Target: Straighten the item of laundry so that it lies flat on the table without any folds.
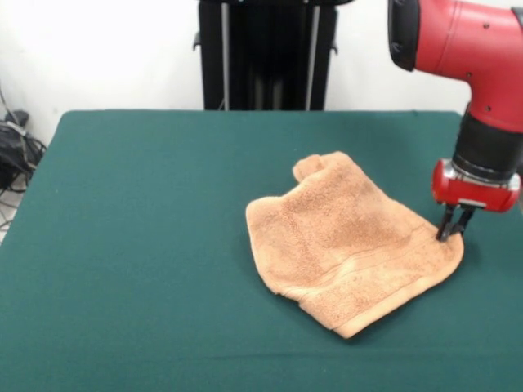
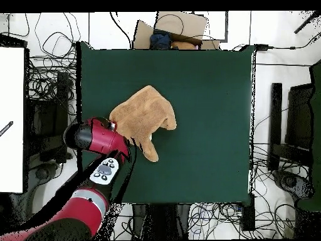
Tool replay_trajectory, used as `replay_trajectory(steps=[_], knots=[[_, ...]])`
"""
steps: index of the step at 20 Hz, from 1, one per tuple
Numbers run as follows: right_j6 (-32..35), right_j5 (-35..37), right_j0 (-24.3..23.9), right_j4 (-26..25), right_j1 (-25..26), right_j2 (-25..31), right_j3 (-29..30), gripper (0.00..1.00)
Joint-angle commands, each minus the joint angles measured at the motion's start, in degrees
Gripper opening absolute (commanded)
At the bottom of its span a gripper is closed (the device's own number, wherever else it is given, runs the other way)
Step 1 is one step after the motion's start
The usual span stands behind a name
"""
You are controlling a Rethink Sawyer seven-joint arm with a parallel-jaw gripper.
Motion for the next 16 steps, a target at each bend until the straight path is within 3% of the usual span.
replay_trajectory(steps=[1,11,16], knots=[[16.43,4.24,0.49,1.38,3.26,-0.36,0.02,0.0],[17.3,6.79,1.61,1.73,3.5,-2.59,-1.38,0.0],[18.67,10.62,2.96,1.57,0.73,-5.9,-2.08,0.0]])
